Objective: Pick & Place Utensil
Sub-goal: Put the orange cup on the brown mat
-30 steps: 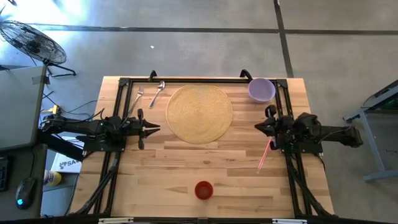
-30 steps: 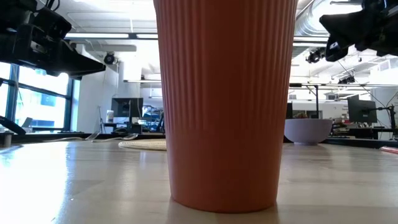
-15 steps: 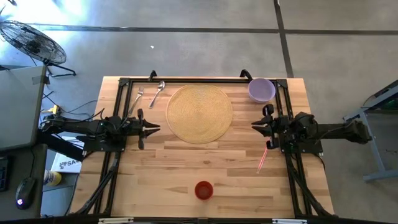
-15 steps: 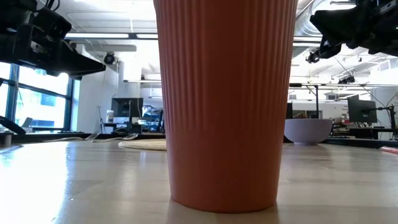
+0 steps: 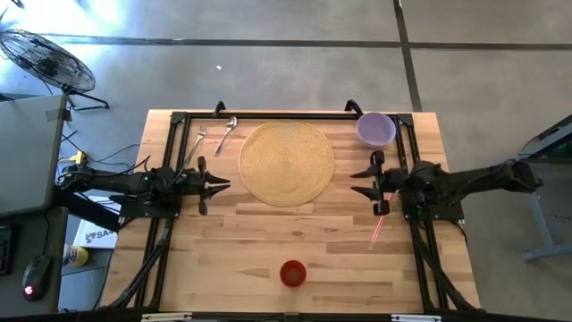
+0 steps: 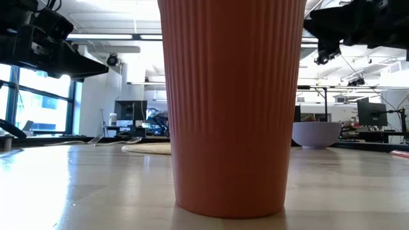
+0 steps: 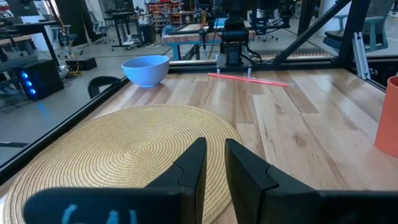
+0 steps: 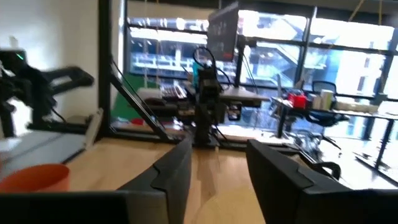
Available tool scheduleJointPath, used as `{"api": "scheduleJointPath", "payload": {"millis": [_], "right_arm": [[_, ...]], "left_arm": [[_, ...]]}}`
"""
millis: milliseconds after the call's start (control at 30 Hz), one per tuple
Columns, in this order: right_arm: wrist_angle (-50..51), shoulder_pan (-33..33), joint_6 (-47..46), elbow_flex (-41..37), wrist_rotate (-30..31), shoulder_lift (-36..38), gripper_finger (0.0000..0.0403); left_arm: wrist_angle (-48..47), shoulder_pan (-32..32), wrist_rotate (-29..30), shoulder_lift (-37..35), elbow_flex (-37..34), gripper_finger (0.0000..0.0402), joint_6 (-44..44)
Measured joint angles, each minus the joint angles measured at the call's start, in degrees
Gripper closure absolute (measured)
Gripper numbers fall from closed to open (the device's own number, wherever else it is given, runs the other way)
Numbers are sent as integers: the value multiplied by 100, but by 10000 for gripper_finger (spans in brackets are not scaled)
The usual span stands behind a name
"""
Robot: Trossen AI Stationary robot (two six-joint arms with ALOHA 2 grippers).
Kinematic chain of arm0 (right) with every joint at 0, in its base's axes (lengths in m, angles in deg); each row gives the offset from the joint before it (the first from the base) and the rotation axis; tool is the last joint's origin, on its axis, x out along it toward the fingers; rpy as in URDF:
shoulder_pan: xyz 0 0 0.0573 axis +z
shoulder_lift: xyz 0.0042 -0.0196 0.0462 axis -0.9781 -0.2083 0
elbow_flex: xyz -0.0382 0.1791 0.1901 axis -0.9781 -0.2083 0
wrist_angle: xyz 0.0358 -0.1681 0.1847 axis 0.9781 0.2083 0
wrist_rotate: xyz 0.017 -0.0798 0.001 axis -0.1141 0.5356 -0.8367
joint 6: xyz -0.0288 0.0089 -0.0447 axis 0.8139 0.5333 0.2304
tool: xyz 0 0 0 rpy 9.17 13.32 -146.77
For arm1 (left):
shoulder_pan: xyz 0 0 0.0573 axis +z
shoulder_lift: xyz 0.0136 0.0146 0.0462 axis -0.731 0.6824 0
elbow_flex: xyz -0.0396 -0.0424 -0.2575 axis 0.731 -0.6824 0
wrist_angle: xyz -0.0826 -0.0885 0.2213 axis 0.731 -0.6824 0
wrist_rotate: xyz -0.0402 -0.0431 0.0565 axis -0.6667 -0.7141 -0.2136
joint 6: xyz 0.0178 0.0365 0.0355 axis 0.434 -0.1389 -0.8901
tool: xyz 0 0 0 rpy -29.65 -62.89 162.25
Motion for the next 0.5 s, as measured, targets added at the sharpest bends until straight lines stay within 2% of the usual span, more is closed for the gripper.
{"api": "scheduleJointPath", "payload": {"millis": [233, 500], "right_arm": [[300, 366, 170, 370, 721, -714, 200], [1227, 905, 480, 1162, 742, -1768, 159]], "left_arm": [[2, 0, 0, -2, 0, 346, 1], [-1, 1, 0, -2, 0, 346, 2]]}}
